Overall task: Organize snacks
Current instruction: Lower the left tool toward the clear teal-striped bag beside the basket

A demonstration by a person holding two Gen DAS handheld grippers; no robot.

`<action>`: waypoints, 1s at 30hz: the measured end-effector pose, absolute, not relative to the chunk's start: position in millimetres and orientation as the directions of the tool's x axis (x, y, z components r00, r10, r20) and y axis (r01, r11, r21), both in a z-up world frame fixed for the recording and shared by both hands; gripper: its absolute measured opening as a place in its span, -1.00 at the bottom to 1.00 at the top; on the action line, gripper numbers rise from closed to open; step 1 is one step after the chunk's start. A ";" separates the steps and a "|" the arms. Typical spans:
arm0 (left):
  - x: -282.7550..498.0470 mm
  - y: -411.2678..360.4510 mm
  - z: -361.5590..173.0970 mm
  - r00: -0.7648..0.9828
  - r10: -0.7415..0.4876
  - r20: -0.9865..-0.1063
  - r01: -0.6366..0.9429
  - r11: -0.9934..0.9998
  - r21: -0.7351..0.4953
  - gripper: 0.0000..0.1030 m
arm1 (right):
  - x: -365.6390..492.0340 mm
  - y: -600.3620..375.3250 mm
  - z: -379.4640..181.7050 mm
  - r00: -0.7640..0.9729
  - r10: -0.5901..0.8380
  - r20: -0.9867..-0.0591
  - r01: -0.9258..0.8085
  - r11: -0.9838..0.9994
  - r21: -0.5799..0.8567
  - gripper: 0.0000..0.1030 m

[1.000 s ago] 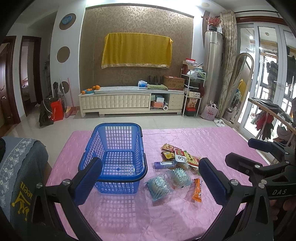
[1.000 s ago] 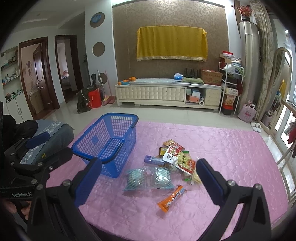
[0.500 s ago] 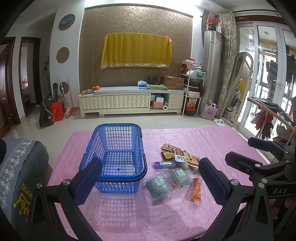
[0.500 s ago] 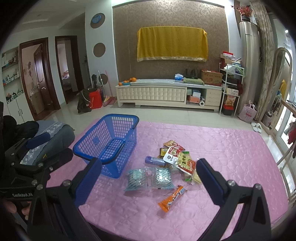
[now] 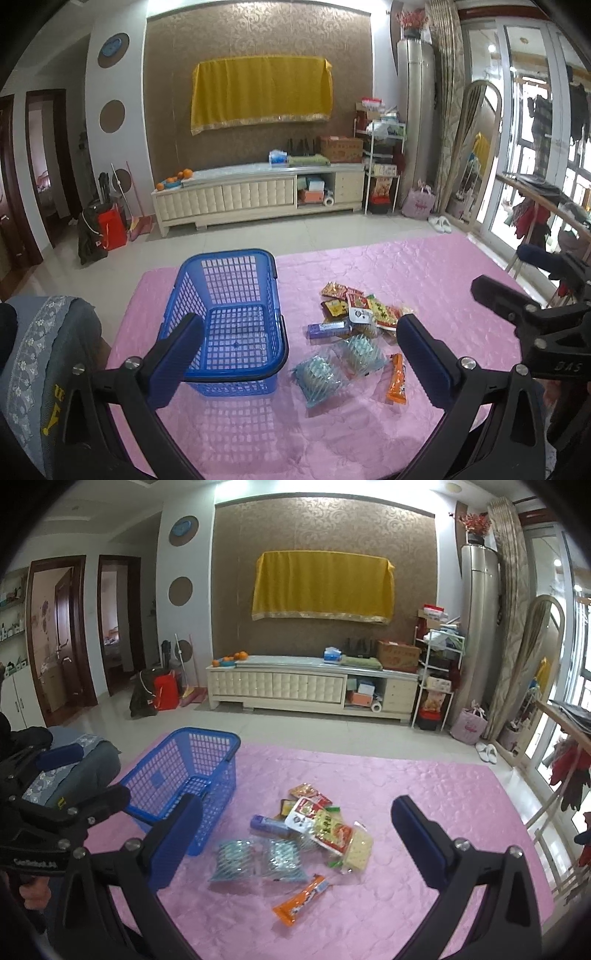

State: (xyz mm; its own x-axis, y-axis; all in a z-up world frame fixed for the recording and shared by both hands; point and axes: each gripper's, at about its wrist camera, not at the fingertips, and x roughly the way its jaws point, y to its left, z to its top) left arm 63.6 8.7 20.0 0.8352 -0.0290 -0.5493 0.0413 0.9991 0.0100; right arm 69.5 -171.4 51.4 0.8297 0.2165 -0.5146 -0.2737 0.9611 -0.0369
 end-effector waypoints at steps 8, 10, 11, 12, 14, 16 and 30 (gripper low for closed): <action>90.4 -7.3 -4.7 0.777 -0.056 -0.627 0.062 0.998 -0.013 1.00 | 91.1 -197.7 24.6 0.778 0.211 -0.592 -0.248 0.969 0.018 1.00; 95.5 -12.7 -12.8 0.763 -0.054 -0.644 0.060 0.998 -0.012 1.00 | 99.9 -202.3 12.7 0.757 0.201 -0.621 -0.239 0.971 0.023 1.00; 98.8 -15.5 -17.7 0.754 -0.058 -0.654 0.063 0.998 -0.015 1.00 | 103.9 -204.1 5.8 0.744 0.202 -0.637 -0.239 0.971 0.029 1.00; 102.0 -18.2 -22.1 0.745 -0.062 -0.664 0.068 0.998 -0.018 1.00 | 106.7 -205.5 -0.9 0.730 0.204 -0.652 -0.241 0.970 0.033 1.00; 110.1 -24.0 -33.9 0.722 -0.063 -0.689 0.073 0.997 -0.015 0.99 | 112.3 -207.8 -13.9 0.712 0.196 -0.674 -0.236 0.971 0.033 1.00; 115.9 -27.8 -45.7 0.703 -0.066 -0.708 0.077 0.997 -0.017 0.92 | 115.5 -210.4 -24.3 0.695 0.201 -0.690 -0.243 0.969 0.038 0.98; 160.0 -30.5 -141.1 0.512 -0.037 -0.858 0.009 0.999 -0.038 0.58 | 147.2 -206.4 -100.2 0.538 0.240 -0.808 -0.313 0.947 0.073 0.67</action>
State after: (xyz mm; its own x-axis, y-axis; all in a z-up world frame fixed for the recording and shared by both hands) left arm 160.0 -30.5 -141.1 0.5121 -0.0374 -0.8581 0.0094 0.9992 -0.0379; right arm 147.2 -206.4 -100.2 0.5379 0.2399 -0.8081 -0.3128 0.9470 0.0729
